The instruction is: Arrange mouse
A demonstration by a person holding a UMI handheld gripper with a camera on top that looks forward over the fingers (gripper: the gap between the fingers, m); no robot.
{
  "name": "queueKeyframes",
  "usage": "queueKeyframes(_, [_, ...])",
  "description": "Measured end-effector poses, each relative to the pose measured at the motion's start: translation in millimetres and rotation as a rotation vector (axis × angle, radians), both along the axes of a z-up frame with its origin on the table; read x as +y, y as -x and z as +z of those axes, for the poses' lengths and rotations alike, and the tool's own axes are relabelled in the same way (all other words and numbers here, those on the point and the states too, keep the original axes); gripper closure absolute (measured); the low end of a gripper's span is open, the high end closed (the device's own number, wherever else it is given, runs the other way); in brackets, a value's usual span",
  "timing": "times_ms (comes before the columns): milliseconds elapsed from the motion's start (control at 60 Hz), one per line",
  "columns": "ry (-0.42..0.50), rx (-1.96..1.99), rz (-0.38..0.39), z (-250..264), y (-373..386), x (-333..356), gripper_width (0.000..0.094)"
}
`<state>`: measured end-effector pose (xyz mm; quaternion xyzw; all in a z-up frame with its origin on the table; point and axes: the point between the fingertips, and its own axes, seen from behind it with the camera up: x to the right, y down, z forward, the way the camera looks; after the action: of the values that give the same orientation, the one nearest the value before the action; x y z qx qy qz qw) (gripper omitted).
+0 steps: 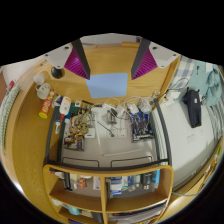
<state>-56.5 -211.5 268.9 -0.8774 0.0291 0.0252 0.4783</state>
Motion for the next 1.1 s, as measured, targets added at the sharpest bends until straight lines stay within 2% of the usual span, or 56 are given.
queueKeyframes(167, [0.011,0.01,-0.054,-33,-46,-2,0.01])
queueKeyframes(400, [0.057,-0.04,-0.163,-109,-172,-6,0.0118])
queueKeyframes(533, [0.097,-0.076,-0.184,-149,-231,0,0.0121])
queueKeyframes(650, [0.122,-0.114,-0.184,-182,-274,15,0.0124])
queueKeyframes(867, [0.16,-0.126,-0.13,-243,-318,62,0.0112])
queueKeyframes(1050, [0.155,-0.118,-0.085,-281,-332,103,0.0115])
queueKeyframes(1100, [0.115,-0.099,-0.079,-280,-333,115,0.0148])
